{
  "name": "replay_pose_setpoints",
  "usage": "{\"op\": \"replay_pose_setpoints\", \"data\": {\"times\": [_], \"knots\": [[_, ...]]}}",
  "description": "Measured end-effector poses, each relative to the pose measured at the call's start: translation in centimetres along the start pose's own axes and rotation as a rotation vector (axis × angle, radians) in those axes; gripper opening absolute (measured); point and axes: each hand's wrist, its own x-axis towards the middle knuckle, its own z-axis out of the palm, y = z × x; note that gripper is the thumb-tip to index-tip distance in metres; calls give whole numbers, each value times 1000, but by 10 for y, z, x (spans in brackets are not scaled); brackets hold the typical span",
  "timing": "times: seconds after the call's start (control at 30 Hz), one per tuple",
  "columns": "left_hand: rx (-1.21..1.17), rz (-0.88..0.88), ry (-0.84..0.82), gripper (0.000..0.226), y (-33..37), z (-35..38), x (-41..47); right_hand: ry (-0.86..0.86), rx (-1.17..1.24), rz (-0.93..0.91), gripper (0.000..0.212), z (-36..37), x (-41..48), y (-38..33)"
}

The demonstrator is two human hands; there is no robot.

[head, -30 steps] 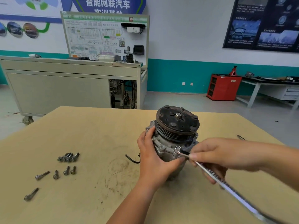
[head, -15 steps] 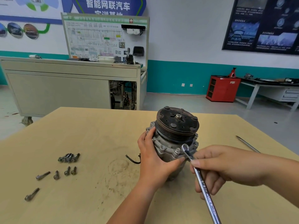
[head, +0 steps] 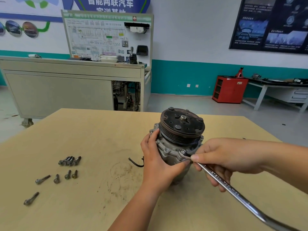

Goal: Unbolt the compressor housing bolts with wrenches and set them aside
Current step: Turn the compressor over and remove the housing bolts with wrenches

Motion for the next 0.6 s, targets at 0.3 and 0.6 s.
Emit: {"op": "replay_pose_setpoints", "data": {"times": [0.3, 0.6], "knots": [[-21, -6, -13, 96, 0, 0, 1, 363, -709, -83, 21, -31, 1, -4], [-8, 11, 3, 97, 0, 0, 0, 60, 97, -87, 28, 12, -8, 13]]}}
